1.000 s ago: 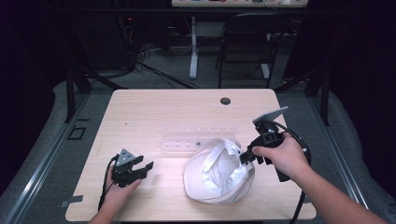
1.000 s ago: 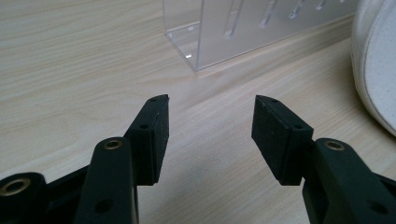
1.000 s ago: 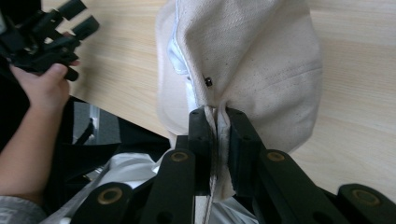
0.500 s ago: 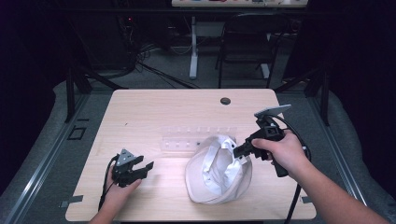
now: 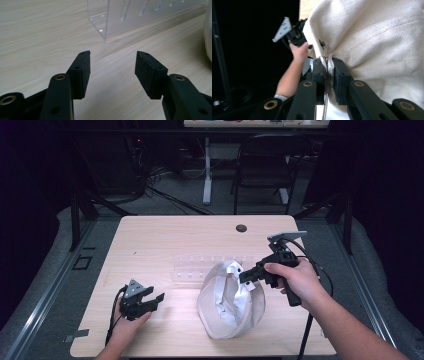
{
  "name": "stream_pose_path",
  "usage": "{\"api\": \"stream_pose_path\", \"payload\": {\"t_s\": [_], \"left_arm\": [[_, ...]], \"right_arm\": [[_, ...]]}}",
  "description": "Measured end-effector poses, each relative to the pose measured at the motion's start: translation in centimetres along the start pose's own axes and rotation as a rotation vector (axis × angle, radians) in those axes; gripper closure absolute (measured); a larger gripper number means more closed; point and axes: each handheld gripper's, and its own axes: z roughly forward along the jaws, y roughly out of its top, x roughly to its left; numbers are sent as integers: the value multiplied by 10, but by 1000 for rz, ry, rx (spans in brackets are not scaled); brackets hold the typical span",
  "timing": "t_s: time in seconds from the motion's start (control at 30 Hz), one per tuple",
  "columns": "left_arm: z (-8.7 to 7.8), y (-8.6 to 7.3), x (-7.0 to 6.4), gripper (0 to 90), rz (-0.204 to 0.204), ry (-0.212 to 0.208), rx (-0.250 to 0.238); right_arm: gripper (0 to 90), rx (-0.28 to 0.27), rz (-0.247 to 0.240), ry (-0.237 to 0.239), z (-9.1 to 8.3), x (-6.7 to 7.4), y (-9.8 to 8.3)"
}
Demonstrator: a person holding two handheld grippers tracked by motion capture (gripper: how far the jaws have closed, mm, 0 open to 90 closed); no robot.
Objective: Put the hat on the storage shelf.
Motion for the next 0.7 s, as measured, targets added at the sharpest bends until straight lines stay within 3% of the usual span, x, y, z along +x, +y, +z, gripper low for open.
{"api": "stream_pose_path", "payload": {"t_s": [0.23,0.27,0.4,0.7], "left_arm": [[0,1,-2,467,8,-8,-1],[0,1,-3,467,13,-8,-4],[0,2,-7,467,27,-15,-6],[-1,7,-21,461,39,-49,-28]], "right_arm": [[821,-32,-3,68,-1,6,2],[821,-14,-22,80,-3,6,3],[821,-41,-9,82,-7,8,6],[821,-91,4,139,-18,13,17]]}}
